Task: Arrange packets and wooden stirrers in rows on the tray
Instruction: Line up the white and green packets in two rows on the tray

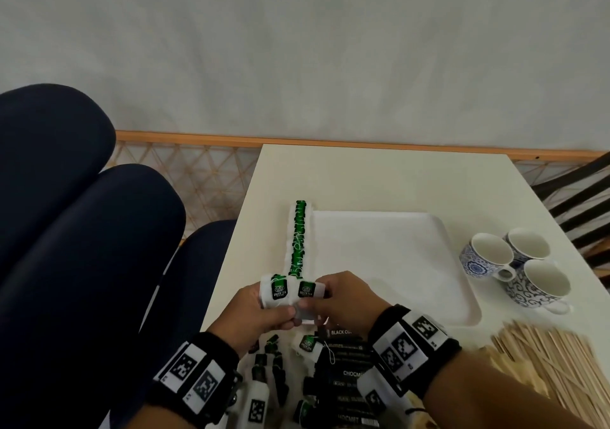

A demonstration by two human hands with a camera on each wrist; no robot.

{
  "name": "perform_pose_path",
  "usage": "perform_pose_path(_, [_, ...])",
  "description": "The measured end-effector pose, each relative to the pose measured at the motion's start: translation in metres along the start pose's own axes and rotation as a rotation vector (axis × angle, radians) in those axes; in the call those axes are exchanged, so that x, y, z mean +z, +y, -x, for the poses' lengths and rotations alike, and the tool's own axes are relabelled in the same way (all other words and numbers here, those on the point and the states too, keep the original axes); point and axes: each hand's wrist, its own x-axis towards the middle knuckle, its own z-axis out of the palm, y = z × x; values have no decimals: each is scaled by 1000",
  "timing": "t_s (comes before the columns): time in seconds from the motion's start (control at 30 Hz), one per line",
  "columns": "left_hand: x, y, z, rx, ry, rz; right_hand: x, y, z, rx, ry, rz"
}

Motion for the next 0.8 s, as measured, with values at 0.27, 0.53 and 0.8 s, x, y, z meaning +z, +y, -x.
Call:
perform_pose_path(0.27, [-9,8,-27,-83,-7,123,-11,10,-5,54,137,146])
perform_pose_path(0.53, [-13,13,-49,-113,12,144,-34,25,-46,159,232,223])
perform_pose_path(0.8, [-20,23,-70,-122,74,72,-73,34,-119,238,318,362])
